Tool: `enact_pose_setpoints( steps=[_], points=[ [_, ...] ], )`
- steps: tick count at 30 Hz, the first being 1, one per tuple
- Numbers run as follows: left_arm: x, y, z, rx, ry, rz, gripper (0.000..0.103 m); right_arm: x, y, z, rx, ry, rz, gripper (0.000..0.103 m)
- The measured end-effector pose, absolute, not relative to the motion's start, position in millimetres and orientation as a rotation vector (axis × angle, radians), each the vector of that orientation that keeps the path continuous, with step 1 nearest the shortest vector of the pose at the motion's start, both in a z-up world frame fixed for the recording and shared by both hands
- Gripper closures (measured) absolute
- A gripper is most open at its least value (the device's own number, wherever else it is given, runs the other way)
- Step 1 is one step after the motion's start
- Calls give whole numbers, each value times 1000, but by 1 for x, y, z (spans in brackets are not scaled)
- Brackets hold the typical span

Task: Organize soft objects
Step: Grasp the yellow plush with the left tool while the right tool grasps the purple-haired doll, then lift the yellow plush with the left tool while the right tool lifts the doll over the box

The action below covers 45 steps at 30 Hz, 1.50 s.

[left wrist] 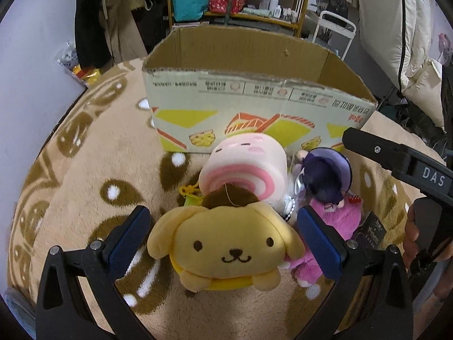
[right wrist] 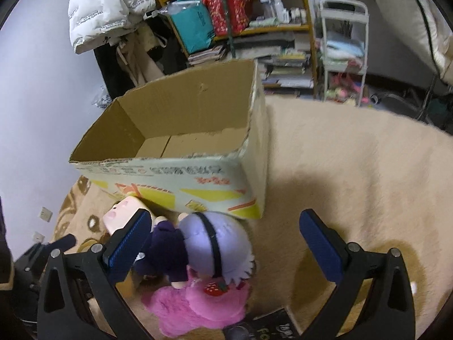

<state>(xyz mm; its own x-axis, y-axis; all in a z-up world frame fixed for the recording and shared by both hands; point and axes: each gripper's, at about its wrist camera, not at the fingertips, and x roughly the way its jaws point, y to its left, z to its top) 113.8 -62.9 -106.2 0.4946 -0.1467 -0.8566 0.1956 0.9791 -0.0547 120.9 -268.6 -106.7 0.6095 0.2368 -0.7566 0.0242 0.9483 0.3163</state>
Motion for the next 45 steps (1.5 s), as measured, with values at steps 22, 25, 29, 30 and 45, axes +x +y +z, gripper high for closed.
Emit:
enact_pose_setpoints(
  steps=[22, 25, 29, 30, 45],
  points=[
    [121, -66, -131, 78, 1141, -213, 1, 136, -229, -148, 248, 1051, 277, 0],
    [120, -67, -131, 90, 1145, -212, 1, 135, -229, -149, 233, 1044, 280, 0],
    [119, -67, -132, 87, 1146, -220, 7, 136, -228, -149, 230, 1052, 277, 0],
    [119, -67, -132, 88, 1145, -219, 8, 136, -228, -149, 227, 1054, 276, 0],
    [113, -60, -119, 70, 1100, -191, 12, 129, -228, -145, 249, 1062, 247, 0]
  ],
)
